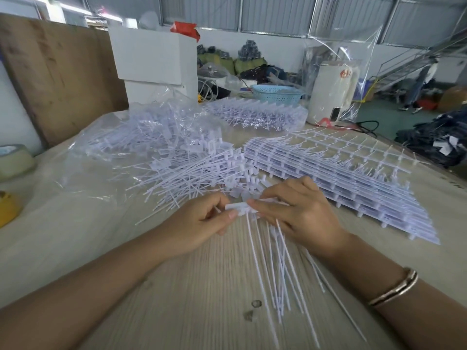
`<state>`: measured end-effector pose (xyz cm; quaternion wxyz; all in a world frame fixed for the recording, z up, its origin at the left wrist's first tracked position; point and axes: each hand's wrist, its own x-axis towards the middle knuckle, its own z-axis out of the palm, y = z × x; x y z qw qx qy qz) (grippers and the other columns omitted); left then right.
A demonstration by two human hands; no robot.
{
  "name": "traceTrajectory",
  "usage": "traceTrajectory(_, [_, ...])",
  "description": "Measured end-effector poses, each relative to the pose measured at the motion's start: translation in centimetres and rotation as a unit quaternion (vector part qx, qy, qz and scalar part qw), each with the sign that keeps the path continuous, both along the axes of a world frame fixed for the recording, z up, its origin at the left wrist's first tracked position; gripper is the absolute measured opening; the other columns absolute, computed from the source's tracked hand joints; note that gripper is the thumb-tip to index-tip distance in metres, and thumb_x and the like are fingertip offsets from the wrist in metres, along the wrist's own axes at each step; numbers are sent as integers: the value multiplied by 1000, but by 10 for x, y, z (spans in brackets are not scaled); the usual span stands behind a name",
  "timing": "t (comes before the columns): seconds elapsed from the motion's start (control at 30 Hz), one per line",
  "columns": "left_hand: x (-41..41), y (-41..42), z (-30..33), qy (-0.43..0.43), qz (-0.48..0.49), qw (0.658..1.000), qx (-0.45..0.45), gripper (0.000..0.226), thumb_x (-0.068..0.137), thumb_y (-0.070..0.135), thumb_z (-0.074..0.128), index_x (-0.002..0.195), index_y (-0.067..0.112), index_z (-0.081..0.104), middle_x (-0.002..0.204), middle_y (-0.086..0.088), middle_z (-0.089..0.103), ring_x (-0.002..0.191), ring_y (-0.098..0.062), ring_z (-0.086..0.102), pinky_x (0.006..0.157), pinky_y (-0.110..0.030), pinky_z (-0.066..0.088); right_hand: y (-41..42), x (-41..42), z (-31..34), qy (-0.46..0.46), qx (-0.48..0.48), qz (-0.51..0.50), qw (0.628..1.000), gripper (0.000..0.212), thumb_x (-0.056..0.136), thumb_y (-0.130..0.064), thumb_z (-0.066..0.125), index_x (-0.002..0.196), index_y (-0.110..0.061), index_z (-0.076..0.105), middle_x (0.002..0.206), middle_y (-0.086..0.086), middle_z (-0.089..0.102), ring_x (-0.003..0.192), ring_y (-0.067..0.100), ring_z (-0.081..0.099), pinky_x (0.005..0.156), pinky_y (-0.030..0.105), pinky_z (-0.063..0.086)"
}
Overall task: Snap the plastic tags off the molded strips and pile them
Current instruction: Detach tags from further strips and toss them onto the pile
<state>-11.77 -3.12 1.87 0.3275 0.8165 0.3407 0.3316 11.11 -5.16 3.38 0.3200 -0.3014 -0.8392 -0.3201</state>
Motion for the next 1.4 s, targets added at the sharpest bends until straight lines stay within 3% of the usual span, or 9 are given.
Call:
traceTrajectory(0.33, [1, 1, 0, -15, 0, 998, 67, 16, 87, 26, 63, 75, 20, 54, 58, 4, 49, 53, -11, 41, 53, -25, 33, -3, -8, -1, 102, -154, 51, 982, 20, 86, -28, 60, 96, -20, 75, 86, -7, 73, 71, 12, 64, 72, 29, 32])
traceTrajectory(0.53, [5, -2, 4, -41, -16, 998, 36, 14, 89, 26, 57, 75, 24, 53, 65, 9, 62, 59, -9, 57, 59, -29, 45, -5, -5, 5, 145, -189, 59, 969, 19, 87, -27, 57, 97, -23, 72, 83, -8, 73, 75, 10, 64, 73, 30, 31])
traceTrajectory(0.7, [-2, -3, 3, -58, -30, 998, 0, 12, 86, 26, 54, 73, 25, 53, 65, 11, 63, 62, -2, 58, 62, -16, 43, -8, 12, 11, 408, -295, 78, 861, 36, 90, -11, 54, 81, -42, 69, 86, -22, 69, 80, -3, 62, 71, 12, 46])
traceTrajectory(0.8, [-5, 1, 1, -43, 11, 999, 23, 20, 89, 41, 56, 72, 30, 54, 65, 10, 61, 58, -1, 51, 58, -14, 38, -7, 30, 13, 305, -239, 18, 922, 25, 95, -11, 47, 106, -24, 66, 91, -17, 61, 86, 0, 57, 78, 12, 42])
traceTrajectory(0.9, [9, 7, -4, 16, 67, 991, 111, 24, 86, 47, 53, 78, 25, 57, 59, 13, 52, 51, -1, 46, 52, -13, 33, 2, 22, 2, 176, -251, -60, 950, 37, 93, -9, 44, 129, -13, 55, 104, 1, 51, 92, 22, 54, 82, 34, 41])
traceTrajectory(1.03, [16, 10, -6, 47, 130, 978, 157, 35, 86, 40, 59, 117, 23, 59, 72, 16, 57, 61, 1, 53, 59, -13, 37, 11, 3, -6, 49, -245, -121, 961, 53, 87, -2, 51, 139, -10, 43, 116, 12, 53, 95, 27, 56, 76, 35, 33])
traceTrajectory(1.13, [12, 7, 6, 20, 187, 964, 188, 39, 91, 41, 51, 124, 21, 55, 94, 11, 58, 79, -2, 55, 75, -21, 43, 6, 8, 1, 80, -283, -118, 948, 60, 83, -6, 40, 142, -12, 38, 122, 11, 50, 105, 24, 52, 84, 43, 40])
traceTrajectory(1.27, [7, -14, 20, 99, 180, 948, 244, 65, 90, 65, 19, 67, 17, 56, 61, 4, 53, 57, -14, 53, 58, -30, 44, -8, 31, 19, 239, -302, -107, 917, 38, 79, -1, 36, 94, -15, 68, 86, -6, 60, 81, 21, 58, 73, 38, 46])
traceTrajectory(1.4, [21, -41, 16, 275, 129, 946, 109, 86, 71, 81, -3, 55, 14, 48, 50, -1, 46, 46, -19, 53, 49, -21, 35, -18, 55, 29, 128, -546, -250, 789, 44, 91, -6, 43, 56, -27, 61, 63, -11, 61, 56, 5, 55, 60, 19, 44])
